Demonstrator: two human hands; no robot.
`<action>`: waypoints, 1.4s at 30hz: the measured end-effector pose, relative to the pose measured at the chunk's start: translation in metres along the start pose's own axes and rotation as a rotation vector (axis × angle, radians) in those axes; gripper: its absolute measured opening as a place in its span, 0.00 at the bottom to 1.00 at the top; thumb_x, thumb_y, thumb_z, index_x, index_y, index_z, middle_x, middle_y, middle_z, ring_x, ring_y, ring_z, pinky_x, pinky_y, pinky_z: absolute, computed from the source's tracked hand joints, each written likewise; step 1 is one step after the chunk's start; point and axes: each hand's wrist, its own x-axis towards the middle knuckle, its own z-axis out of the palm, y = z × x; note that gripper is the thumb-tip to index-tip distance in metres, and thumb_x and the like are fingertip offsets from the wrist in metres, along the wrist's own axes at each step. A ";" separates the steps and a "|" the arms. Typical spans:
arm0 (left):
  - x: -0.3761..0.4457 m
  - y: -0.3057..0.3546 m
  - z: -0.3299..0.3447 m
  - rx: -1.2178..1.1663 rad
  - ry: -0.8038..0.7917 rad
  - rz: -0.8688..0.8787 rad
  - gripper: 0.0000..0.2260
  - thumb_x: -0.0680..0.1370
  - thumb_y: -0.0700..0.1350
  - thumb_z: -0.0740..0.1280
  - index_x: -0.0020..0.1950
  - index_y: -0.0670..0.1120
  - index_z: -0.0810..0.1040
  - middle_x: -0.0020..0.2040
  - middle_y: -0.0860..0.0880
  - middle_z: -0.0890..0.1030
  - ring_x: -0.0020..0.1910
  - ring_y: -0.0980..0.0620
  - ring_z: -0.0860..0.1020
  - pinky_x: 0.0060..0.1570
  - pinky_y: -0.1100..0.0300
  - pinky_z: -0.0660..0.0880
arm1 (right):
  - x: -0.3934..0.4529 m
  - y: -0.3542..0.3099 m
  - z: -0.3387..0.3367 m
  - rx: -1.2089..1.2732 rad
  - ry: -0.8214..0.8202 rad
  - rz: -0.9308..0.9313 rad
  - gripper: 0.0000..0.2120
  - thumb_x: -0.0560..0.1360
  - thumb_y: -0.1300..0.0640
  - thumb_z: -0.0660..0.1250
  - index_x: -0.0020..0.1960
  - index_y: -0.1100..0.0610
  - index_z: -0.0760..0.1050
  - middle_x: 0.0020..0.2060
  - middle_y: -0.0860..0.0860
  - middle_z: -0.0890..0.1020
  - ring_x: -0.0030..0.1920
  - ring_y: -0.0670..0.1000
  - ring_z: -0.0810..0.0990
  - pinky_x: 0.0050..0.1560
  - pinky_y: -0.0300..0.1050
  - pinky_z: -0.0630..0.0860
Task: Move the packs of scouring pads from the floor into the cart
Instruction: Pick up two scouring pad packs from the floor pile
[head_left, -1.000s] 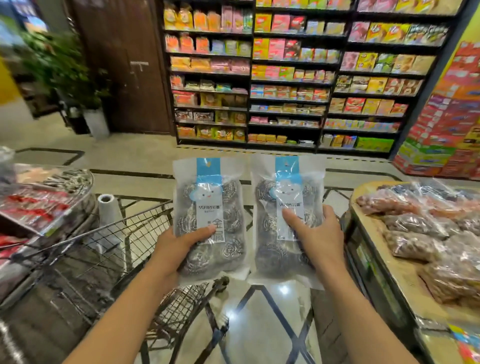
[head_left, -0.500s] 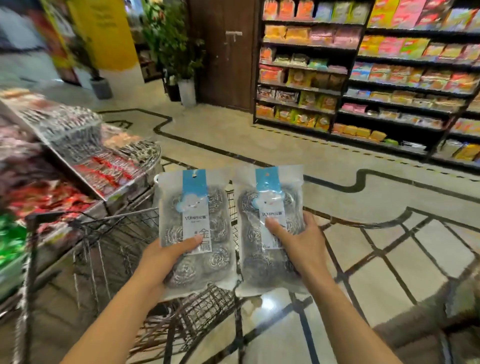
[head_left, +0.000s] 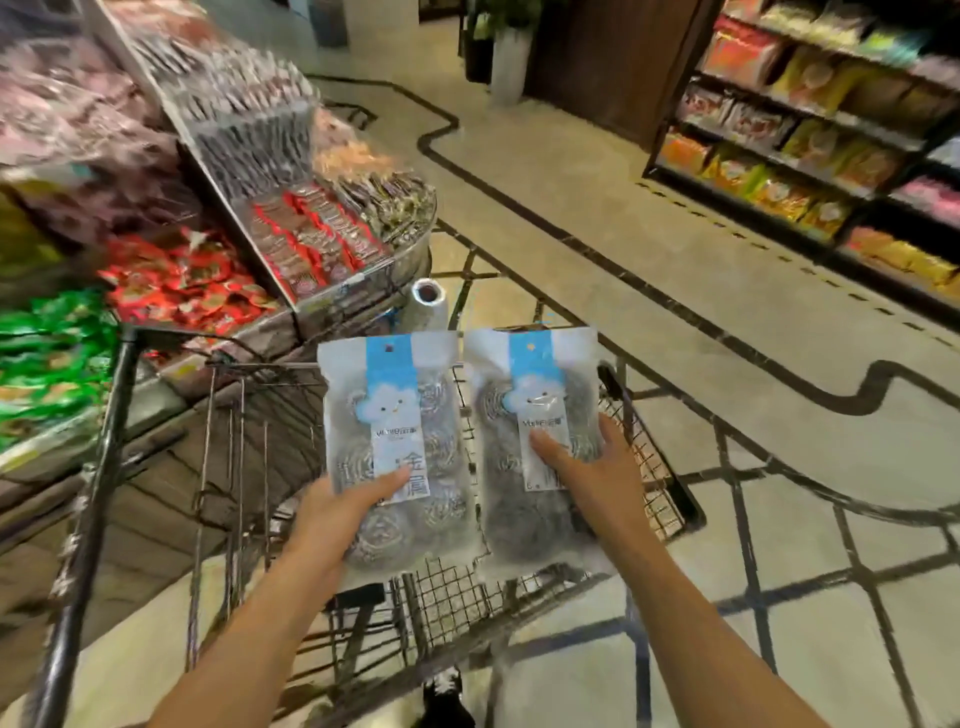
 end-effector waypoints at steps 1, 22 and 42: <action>0.011 -0.009 -0.005 0.019 0.014 -0.013 0.34 0.58 0.53 0.85 0.62 0.48 0.83 0.52 0.44 0.88 0.52 0.40 0.87 0.60 0.38 0.79 | 0.010 0.007 0.008 -0.013 -0.016 0.012 0.22 0.70 0.46 0.80 0.58 0.46 0.75 0.47 0.40 0.84 0.44 0.34 0.84 0.42 0.30 0.78; 0.161 -0.225 0.009 0.011 0.350 -0.304 0.34 0.65 0.56 0.82 0.68 0.51 0.76 0.58 0.55 0.83 0.58 0.55 0.81 0.61 0.53 0.76 | 0.139 0.238 0.089 -0.211 -0.253 0.363 0.35 0.63 0.38 0.82 0.64 0.53 0.77 0.52 0.48 0.87 0.49 0.49 0.87 0.53 0.52 0.84; 0.251 -0.391 0.007 0.003 0.369 -0.504 0.53 0.52 0.62 0.86 0.73 0.46 0.74 0.65 0.47 0.83 0.62 0.47 0.82 0.66 0.45 0.76 | 0.179 0.393 0.126 -0.242 -0.233 0.413 0.22 0.69 0.54 0.82 0.57 0.45 0.75 0.51 0.47 0.87 0.49 0.45 0.87 0.47 0.43 0.84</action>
